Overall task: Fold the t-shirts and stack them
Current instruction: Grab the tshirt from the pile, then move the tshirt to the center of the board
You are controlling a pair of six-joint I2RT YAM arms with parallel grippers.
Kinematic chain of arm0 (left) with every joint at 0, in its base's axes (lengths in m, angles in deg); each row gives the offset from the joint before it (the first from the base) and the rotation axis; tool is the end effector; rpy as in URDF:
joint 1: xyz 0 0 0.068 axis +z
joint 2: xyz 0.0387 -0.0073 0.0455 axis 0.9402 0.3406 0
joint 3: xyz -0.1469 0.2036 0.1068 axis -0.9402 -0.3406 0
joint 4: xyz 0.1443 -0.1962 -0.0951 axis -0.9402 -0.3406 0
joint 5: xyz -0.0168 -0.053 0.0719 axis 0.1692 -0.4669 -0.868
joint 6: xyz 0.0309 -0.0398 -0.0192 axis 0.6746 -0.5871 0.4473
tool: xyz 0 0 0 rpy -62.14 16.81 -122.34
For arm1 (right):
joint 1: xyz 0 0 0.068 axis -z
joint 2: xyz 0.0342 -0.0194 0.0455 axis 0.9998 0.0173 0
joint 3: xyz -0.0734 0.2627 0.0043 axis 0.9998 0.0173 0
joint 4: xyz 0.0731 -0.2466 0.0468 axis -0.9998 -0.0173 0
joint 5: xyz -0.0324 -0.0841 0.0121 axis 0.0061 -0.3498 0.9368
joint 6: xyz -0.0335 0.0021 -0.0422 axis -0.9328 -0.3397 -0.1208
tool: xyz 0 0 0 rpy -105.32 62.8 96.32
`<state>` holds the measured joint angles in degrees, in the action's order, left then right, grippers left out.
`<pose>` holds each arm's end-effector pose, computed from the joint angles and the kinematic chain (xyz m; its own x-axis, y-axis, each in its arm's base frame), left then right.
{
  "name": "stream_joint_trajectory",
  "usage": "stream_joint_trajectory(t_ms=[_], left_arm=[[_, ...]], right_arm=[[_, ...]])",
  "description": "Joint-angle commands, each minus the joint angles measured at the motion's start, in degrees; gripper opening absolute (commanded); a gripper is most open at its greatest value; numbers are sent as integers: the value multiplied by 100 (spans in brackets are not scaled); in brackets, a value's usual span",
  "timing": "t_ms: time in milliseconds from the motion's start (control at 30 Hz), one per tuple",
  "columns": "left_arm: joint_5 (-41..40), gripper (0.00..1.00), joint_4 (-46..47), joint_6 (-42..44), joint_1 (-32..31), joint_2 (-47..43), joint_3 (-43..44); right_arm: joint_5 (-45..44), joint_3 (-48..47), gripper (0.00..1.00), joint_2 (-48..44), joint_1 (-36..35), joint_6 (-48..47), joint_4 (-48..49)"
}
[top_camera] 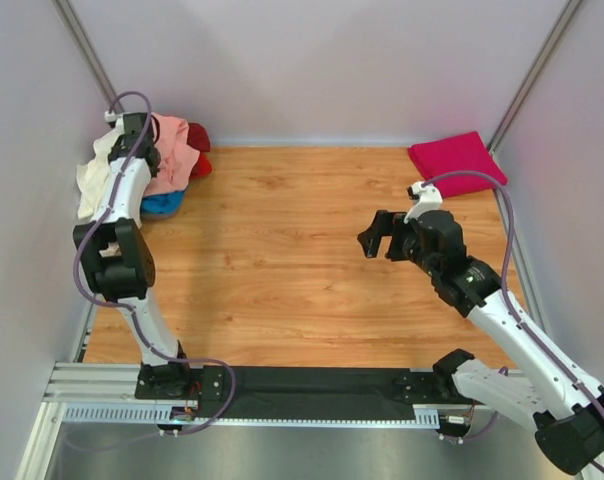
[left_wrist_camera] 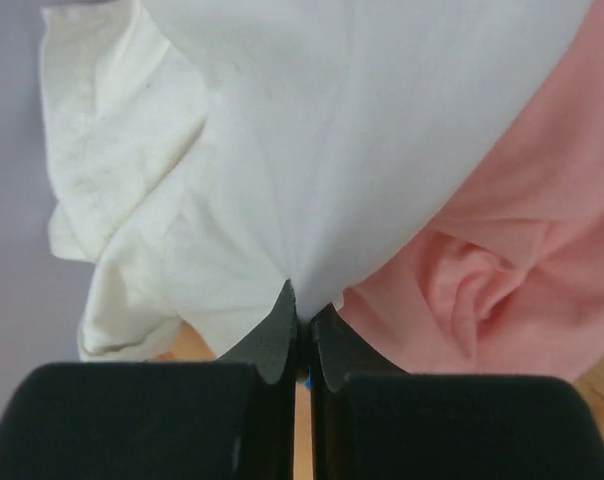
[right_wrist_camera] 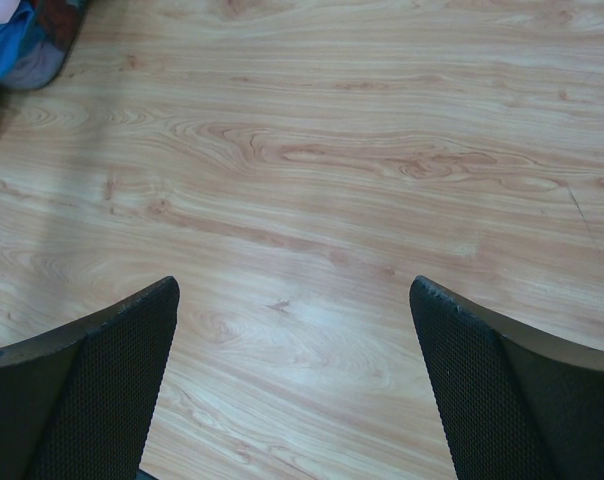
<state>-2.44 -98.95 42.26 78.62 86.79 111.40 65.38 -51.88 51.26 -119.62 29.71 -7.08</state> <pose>0.4329 0.0821 0.2975 -0.5512 -0.3121 -0.7738 -0.6266 0.7673 0.1368 0.1763 0.1010 0.3220 -0.5326 0.1311 -0.8362 -0.2638 0.9130 0.3112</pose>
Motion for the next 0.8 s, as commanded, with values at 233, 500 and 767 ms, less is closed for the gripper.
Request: stream_joint_trajectory(t_ms=[233, 500, 767], left_arm=[[-1120, 0, -233, 1349, -2460, -1616, 1217], [-297, 11, -2246, 1519, -4306, -958, 2274], [1087, 100, -2432, 17, -4712, -772, 678]], right_arm=[[-408, -34, 100, -114, 2, 11, 269], [-1701, -253, 100, -352, 125, 248, -265], [-1923, -781, 100, 280, 266, 363, -970]])
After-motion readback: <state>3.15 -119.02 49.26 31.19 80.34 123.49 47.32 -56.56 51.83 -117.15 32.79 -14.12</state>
